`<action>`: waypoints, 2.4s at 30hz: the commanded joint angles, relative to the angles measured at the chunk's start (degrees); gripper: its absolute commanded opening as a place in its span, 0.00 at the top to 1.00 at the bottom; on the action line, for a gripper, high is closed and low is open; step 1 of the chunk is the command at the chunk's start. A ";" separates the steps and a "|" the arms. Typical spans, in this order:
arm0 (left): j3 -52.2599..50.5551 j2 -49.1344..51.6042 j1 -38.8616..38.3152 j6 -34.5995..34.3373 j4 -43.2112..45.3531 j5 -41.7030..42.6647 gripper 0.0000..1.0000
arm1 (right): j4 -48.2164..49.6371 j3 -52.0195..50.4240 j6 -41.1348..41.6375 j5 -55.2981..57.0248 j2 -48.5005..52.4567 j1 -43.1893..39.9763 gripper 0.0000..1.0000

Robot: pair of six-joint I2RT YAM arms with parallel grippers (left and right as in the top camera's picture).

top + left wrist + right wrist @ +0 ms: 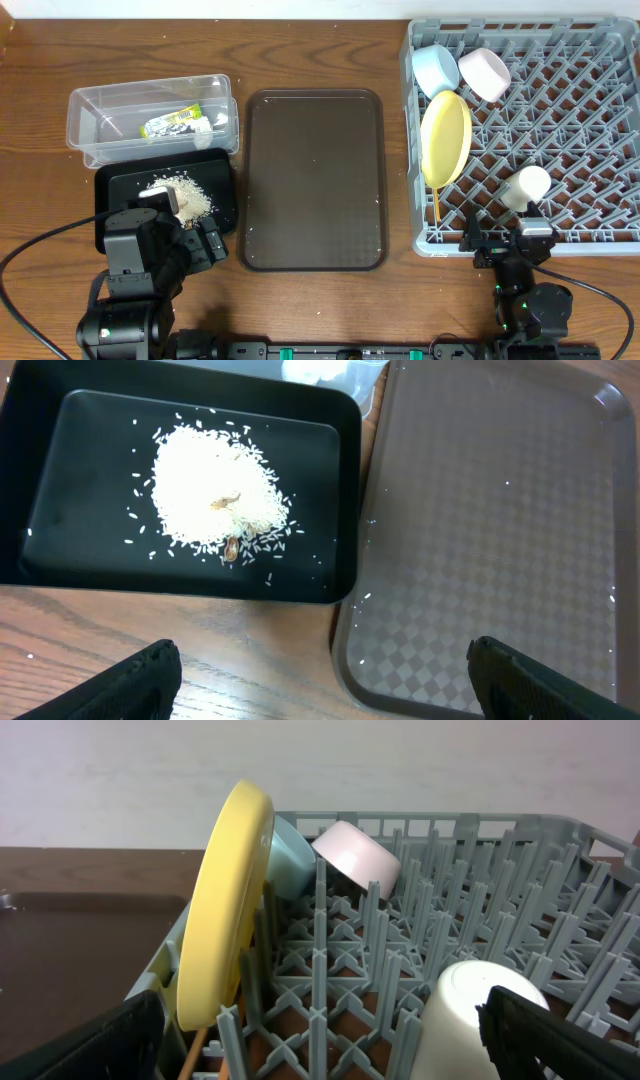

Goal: Sort waste into correct bins and load items into the dishwasher rack

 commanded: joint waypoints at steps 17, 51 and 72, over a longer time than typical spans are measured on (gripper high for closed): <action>-0.22 -2.21 -0.13 0.37 -0.92 -0.92 0.06 | 0.22 -0.37 -0.79 -0.37 -0.42 -0.46 0.01; -45.20 -37.31 -2.38 10.62 56.15 -3.50 0.06 | 0.22 -0.37 -0.79 -0.37 -0.42 -0.46 0.01; -45.18 -36.02 -2.38 10.67 49.00 -3.69 0.06 | 0.22 -0.37 -0.79 -0.37 -0.42 -0.46 0.01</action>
